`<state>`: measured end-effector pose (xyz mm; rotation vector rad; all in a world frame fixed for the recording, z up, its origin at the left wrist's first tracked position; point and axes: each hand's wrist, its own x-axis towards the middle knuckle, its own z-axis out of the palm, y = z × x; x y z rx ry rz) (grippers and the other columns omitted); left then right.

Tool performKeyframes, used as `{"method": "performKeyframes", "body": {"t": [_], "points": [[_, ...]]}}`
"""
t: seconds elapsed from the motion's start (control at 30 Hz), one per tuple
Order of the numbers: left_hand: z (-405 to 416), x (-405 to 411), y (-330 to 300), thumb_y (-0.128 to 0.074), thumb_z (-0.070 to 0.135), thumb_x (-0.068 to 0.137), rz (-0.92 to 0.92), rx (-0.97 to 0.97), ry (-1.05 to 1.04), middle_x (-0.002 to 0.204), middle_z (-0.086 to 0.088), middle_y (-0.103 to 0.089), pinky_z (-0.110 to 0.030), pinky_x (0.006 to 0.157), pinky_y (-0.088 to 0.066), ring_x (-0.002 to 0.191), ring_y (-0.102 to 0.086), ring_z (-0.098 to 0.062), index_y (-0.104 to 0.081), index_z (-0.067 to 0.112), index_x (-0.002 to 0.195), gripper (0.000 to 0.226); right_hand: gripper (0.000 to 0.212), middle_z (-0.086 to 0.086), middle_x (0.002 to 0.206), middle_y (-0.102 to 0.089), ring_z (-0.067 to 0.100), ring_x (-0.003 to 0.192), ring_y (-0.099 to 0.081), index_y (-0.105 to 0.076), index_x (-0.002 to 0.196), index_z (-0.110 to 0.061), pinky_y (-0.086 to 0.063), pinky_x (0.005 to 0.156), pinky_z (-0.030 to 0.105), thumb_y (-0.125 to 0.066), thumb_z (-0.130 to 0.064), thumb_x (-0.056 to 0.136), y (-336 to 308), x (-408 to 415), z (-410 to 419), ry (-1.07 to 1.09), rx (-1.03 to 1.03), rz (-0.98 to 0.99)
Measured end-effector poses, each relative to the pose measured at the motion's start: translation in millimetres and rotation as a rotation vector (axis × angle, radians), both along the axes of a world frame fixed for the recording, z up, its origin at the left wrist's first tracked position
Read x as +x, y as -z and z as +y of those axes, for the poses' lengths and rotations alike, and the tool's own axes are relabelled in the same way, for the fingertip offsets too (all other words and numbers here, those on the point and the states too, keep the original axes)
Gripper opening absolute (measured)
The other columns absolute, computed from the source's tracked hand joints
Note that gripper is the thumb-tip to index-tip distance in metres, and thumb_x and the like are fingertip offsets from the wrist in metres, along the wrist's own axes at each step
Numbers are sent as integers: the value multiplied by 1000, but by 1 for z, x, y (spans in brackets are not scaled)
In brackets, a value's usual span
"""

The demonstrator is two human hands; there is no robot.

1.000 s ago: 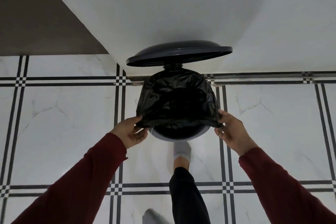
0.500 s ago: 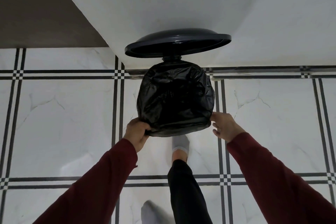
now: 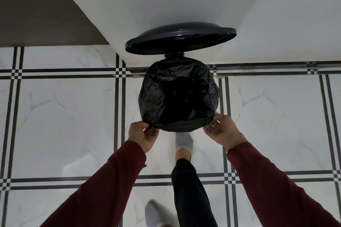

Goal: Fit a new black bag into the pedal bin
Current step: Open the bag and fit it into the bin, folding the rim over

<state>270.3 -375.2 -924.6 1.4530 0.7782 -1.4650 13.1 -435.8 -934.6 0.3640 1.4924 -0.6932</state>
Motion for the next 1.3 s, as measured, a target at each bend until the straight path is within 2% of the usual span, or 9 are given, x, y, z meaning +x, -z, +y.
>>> {"method": "performKeyframes", "body": {"t": [0.17, 0.3, 0.47, 0.6, 0.7, 0.77, 0.93, 1.1, 1.3], "points": [[4, -10, -3, -57, 18, 99, -6, -75, 30, 114, -11, -68, -42, 96, -56, 112, -67, -28, -63, 8, 117, 21, 39, 0, 88, -62, 14, 87, -59, -72, 96, -20, -46, 90, 36, -40, 1, 92, -7, 2, 0, -141, 11, 60], [2, -10, 1, -57, 11, 99, -23, -2, 158, 109, -6, -69, -39, 77, -57, 103, -66, -23, -67, 14, 121, 24, 25, 4, 87, -59, 17, 69, -52, -68, 87, -14, -49, 67, 30, -45, -5, 81, -10, -1, -3, -124, -21, 108], [1, -12, 7, -57, 3, 99, -61, 57, 143, 89, -7, -71, -30, 62, -60, 80, -67, -17, -66, 3, 126, 28, 20, 6, 93, -70, 25, 90, -66, -65, 97, -12, -57, 81, 39, -47, -10, 89, -13, 0, 0, -132, -103, 79], [-1, -18, 4, -51, 8, 102, -40, 6, 20, 106, -12, -71, -36, 76, -60, 90, -70, -23, -66, 4, 113, 19, 34, 11, 94, -71, 25, 81, -72, -68, 107, -3, -63, 75, 38, -42, 6, 89, -8, 3, 2, 22, -64, 44], [-5, -23, 0, -46, 28, 104, -27, -5, -39, 128, -9, -63, -53, 100, -52, 113, -64, -28, -63, 14, 123, 29, 44, 12, 111, -66, 23, 100, -65, -66, 122, 3, -54, 101, 32, -43, 6, 85, 0, 4, 4, 133, -99, 16], [-7, -24, -2, -41, 43, 104, -15, 33, 33, 130, -3, -58, -63, 109, -37, 124, -53, -25, -62, 26, 130, 37, 28, 7, 102, -68, 24, 106, -62, -69, 103, -5, -50, 104, 39, -45, -5, 88, 2, 3, 8, 144, -122, -24], [-11, -30, -5, -52, 49, 99, 33, -62, 26, 127, -5, -67, -53, 102, -48, 117, -64, -26, -64, 21, 124, 39, 30, 3, 113, -69, 25, 108, -65, -67, 113, -16, -52, 91, 44, -55, -36, 95, -11, 12, 7, 102, -84, -46], [-14, -37, -1, -53, 32, 104, -56, -99, -36, 127, -11, -71, -41, 92, -60, 112, -71, -28, -66, 12, 130, 36, 44, 11, 128, -69, 30, 118, -65, -64, 128, -13, -50, 97, 48, -53, -42, 97, -11, 20, 1, 126, -85, -86], [-10, -29, -1, -59, 36, 98, -28, -43, 26, 127, -7, -68, -45, 90, -56, 112, -67, -26, -67, 18, 124, 33, 36, 9, 130, -68, 30, 118, -65, -68, 120, -14, -48, 103, 52, -50, -38, 99, -10, 20, 4, 145, -90, -67]]}}
